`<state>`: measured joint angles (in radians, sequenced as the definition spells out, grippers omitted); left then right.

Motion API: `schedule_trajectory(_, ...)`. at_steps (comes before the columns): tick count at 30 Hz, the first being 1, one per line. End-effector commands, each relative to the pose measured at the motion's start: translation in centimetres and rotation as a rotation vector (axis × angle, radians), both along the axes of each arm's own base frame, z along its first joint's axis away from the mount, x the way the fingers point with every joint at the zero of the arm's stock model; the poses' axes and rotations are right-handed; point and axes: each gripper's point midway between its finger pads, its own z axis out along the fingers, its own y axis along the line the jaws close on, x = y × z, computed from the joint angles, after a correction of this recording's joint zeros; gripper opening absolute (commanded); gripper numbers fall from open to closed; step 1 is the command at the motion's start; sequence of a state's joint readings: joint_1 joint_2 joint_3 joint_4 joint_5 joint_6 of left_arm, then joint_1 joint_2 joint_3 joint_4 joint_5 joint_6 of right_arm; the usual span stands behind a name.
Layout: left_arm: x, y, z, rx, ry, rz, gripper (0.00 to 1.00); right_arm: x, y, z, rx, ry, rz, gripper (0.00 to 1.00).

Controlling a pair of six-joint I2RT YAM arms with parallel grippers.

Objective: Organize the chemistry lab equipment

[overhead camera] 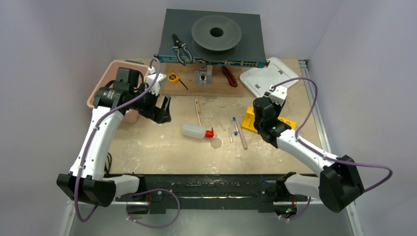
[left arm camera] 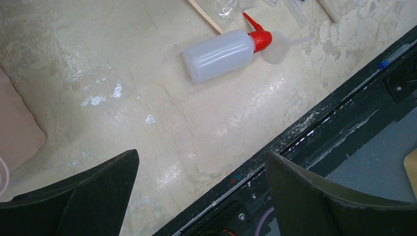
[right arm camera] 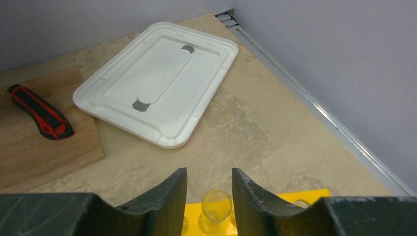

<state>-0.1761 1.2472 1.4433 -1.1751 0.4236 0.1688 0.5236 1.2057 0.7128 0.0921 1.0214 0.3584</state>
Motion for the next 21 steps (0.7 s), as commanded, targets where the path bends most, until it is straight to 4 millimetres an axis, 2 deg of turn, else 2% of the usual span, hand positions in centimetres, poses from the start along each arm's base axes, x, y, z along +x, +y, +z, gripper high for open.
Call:
schedule_trajectory(1, 0.3, -0.1, 1.9, -0.018, -0.059, -0.017, 1.0, -0.1, 0.3, 2.9, 0.051, -0.076, 0.014, 0.39)
schedule_trajectory(8, 0.0, -0.1, 2.5, -0.018, -0.071, -0.017, 1.0, -0.6, 0.9, 6.3, 0.103, -0.126, 0.063, 0.46)
schedule_trajectory(13, 0.4, 0.5, 3.7, -0.005, -0.129, 0.019, 1.0, -1.5, 2.8, 9.2, 0.145, -0.152, 0.149, 0.51)
schedule_trajectory(15, 0.5, 0.7, 4.1, 0.0, -0.147, 0.03, 1.0, -1.8, 4.6, 10.5, 0.174, -0.156, 0.228, 0.51)
schedule_trajectory(17, 0.5, 0.8, 4.4, -0.006, -0.166, 0.038, 1.0, -2.3, 7.0, 10.9, 0.199, -0.144, 0.322, 0.51)
schedule_trajectory(19, 0.4, 0.7, 4.6, -0.017, -0.181, 0.034, 1.0, -2.7, 9.5, 10.3, 0.234, -0.109, 0.426, 0.52)
schedule_trajectory(21, 0.3, 0.5, 4.5, -0.026, -0.188, 0.023, 1.0, -3.2, 12.2, 8.7, 0.276, -0.061, 0.514, 0.5)
